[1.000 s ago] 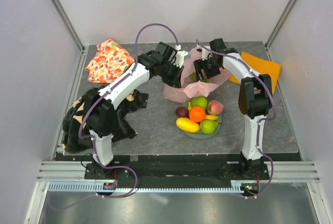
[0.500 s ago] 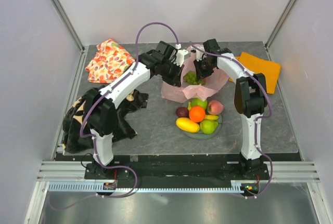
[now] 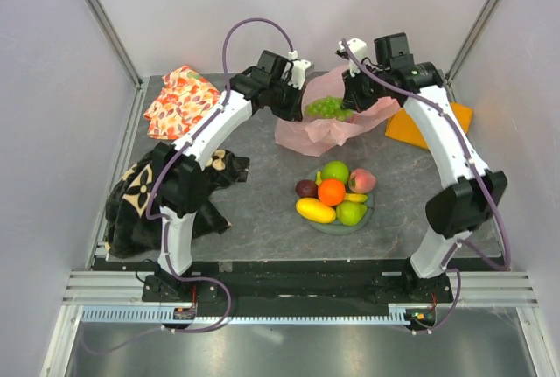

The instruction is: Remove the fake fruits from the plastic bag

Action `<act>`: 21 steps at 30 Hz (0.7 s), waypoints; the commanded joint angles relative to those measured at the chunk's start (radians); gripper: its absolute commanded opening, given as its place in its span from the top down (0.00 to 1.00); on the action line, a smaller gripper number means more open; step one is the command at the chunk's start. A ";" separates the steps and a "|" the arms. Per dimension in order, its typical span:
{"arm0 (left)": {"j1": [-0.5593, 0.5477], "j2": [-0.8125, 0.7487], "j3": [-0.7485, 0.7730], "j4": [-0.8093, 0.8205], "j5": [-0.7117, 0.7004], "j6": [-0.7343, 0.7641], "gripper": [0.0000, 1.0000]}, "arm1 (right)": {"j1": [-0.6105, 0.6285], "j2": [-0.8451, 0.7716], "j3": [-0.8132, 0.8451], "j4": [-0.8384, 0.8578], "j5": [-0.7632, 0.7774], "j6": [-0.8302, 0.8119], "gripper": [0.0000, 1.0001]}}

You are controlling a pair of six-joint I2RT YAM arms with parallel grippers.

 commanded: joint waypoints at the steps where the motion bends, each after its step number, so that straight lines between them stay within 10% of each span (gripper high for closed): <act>1: 0.017 0.036 0.105 0.040 -0.024 0.031 0.98 | 0.002 -0.106 0.045 -0.062 0.012 -0.036 1.00; 6: 0.017 0.053 0.130 0.043 -0.041 0.040 0.85 | 0.002 -0.217 0.045 -0.121 -0.044 -0.066 1.00; 10: 0.023 0.033 0.148 0.045 -0.073 0.038 0.44 | 0.002 -0.309 -0.032 -0.189 -0.116 -0.151 1.00; 21: 0.056 -0.213 0.012 0.048 -0.184 0.092 0.23 | 0.008 -0.447 -0.303 -0.256 -0.229 -0.245 1.00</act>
